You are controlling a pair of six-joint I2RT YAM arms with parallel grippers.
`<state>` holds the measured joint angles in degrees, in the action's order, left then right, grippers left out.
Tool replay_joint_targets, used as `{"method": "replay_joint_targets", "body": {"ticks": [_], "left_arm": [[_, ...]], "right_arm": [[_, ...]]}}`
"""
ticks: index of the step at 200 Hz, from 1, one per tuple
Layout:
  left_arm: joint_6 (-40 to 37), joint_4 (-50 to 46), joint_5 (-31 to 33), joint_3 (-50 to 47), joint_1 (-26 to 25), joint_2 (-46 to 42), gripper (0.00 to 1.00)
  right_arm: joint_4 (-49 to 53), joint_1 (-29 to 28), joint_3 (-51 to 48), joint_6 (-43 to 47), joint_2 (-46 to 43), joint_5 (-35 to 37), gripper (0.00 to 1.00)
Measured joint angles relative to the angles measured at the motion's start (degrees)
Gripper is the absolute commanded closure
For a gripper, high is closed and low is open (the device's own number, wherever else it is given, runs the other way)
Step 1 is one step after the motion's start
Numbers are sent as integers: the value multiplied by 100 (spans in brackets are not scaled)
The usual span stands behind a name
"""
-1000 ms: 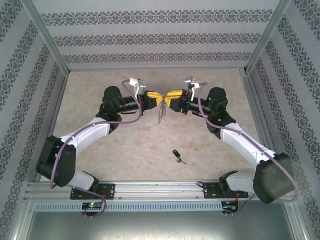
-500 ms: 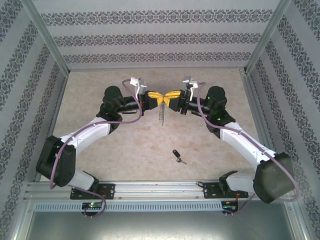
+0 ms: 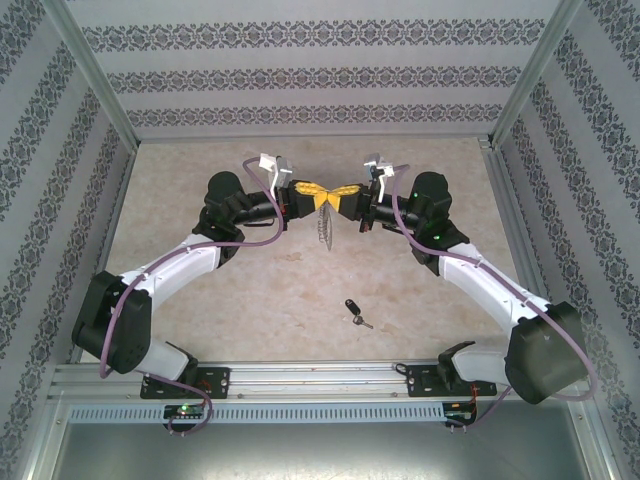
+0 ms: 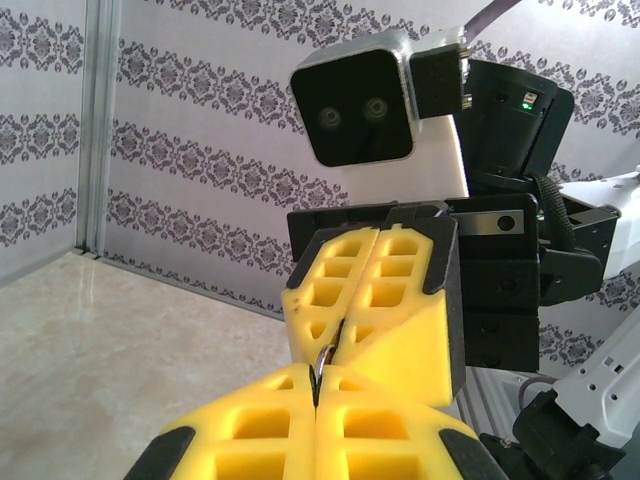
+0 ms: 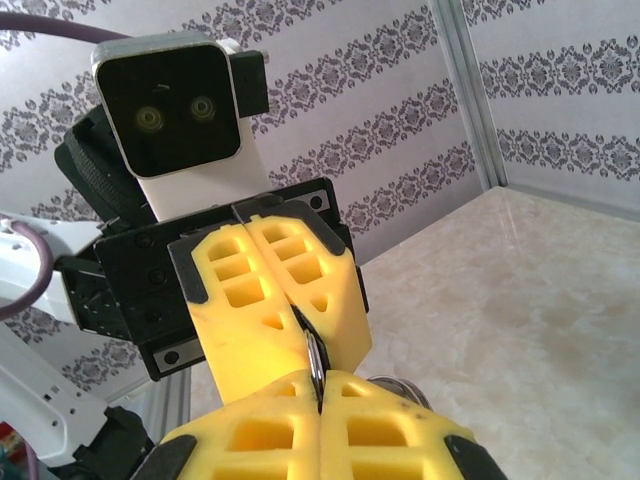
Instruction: Put the keys on the keyring
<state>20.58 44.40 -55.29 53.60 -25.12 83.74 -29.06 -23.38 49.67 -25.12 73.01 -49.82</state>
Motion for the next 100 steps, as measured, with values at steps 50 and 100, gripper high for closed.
{"method": "replay_joint_targets", "body": {"ticks": [50,100], "left_arm": [[138,-98,133,87,-39,-28,70],[232,-857,719,273,-42,-649,52]], "right_arm": [[-52,-2,-116,0,-201,247,100],[-212,118,-498,-4,-713,455,100]]}}
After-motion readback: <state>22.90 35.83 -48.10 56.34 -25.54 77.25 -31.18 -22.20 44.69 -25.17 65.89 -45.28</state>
